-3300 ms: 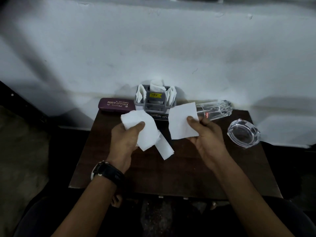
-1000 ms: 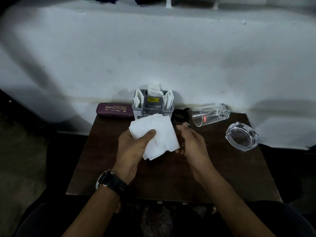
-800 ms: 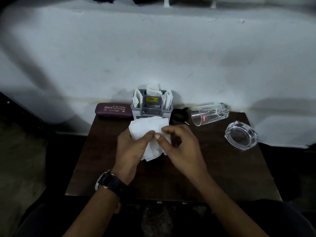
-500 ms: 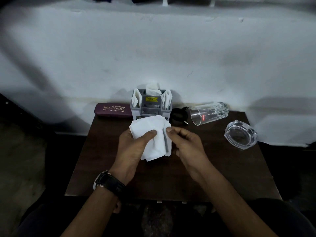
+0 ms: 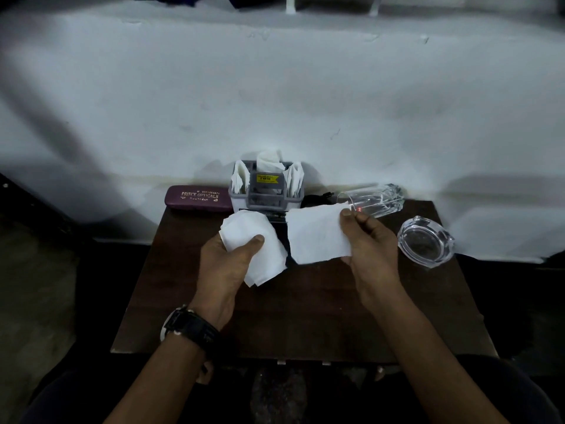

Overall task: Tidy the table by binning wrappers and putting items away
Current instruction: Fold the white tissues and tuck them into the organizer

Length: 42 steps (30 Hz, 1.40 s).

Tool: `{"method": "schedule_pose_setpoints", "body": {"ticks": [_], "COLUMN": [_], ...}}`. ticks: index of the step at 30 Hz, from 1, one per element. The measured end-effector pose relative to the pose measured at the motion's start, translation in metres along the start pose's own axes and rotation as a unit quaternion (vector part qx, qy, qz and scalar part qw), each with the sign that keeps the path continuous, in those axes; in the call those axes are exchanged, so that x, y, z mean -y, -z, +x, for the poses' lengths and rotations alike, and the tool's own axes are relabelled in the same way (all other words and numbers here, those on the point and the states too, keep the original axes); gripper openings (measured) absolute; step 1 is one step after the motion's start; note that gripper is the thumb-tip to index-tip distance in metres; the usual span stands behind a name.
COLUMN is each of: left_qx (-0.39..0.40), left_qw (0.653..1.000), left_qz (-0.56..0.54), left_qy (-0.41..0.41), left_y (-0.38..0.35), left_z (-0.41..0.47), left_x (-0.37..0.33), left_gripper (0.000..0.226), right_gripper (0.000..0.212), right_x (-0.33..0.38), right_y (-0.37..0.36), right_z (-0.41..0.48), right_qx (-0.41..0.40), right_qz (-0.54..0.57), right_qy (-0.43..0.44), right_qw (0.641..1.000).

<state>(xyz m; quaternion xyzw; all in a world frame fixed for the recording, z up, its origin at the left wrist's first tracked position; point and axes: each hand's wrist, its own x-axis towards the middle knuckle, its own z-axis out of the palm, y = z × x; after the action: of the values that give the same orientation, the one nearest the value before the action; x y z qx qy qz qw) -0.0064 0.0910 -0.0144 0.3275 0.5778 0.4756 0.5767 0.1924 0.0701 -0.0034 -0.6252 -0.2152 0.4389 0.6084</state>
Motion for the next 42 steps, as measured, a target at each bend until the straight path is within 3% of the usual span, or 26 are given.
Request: {"method": "schedule_pose_setpoints", "body": {"ticks": [3,6,12,14,16,19,21,22,23,24,26,30,38,42], "left_qx": [0.005,0.014,0.011,0.031,0.043,0.052,0.077,0.095,0.111,0.117,0.14,0.112,0.144,0.143], "left_qw": [1.0,0.999,0.999,0.998,0.998,0.997,0.993,0.989,0.986,0.984,0.982,0.984,0.955,0.975], "left_qz": [-0.001,0.01,-0.01,-0.03,-0.034,-0.042,-0.068,-0.087,-0.099,-0.104,-0.098,-0.094,-0.213,-0.121], "left_qy": [0.019,0.031,0.044,0.044,0.039,0.032,0.051,0.07,0.08,0.087,0.078,0.107,0.147,0.119], "left_y": [-0.002,-0.002,-0.008,-0.01,-0.008,-0.006,-0.005,-0.006,-0.005,-0.006,-0.011,-0.015,-0.019,-0.02], "left_z": [0.001,0.001,-0.002,-0.005,-0.005,-0.005,-0.007,-0.008,-0.008,-0.011,-0.012,-0.01,-0.01,-0.013], "left_x": [0.002,0.004,0.01,0.009,0.01,0.008,0.007,0.005,0.005,0.002,-0.002,-0.002,-0.016,-0.01], "left_gripper": [0.021,0.016,0.015,0.023,0.026,0.026,0.018,0.006,0.011,0.02,0.014,0.024,0.061,0.03], "right_gripper": [0.011,0.006,0.013,0.011,0.009,0.014,0.025,0.028,0.026,0.022,0.011,0.01,0.011,0.011], "right_x": [0.004,0.01,0.004,-0.001,0.0,0.012,0.016,0.016,0.016,0.014,0.011,0.003,-0.009,-0.011], "right_y": [0.003,-0.004,-0.03,-0.035,-0.036,-0.035,-0.033,-0.032,-0.031,-0.029,-0.025,-0.02,-0.022,-0.022], "right_z": [-0.002,-0.013,-0.056,-0.061,-0.059,-0.05,-0.046,-0.043,-0.039,-0.035,-0.028,-0.02,-0.017,-0.015], "right_qx": [-0.019,0.003,0.037,0.066,0.101,0.218,0.282,0.282,0.261,0.23,0.178,0.134,0.08,0.082], "right_qz": [-0.042,-0.162,-0.36,-0.349,-0.29,-0.129,-0.008,0.027,0.037,0.023,-0.046,-0.148,-0.168,-0.175], "right_qy": [0.058,0.142,0.358,0.343,0.302,0.143,0.025,-0.008,-0.02,-0.015,0.021,0.097,0.095,0.084], "right_qw": [0.997,0.976,0.861,0.869,0.902,0.957,0.959,0.959,0.964,0.973,0.983,0.975,0.978,0.977]}}
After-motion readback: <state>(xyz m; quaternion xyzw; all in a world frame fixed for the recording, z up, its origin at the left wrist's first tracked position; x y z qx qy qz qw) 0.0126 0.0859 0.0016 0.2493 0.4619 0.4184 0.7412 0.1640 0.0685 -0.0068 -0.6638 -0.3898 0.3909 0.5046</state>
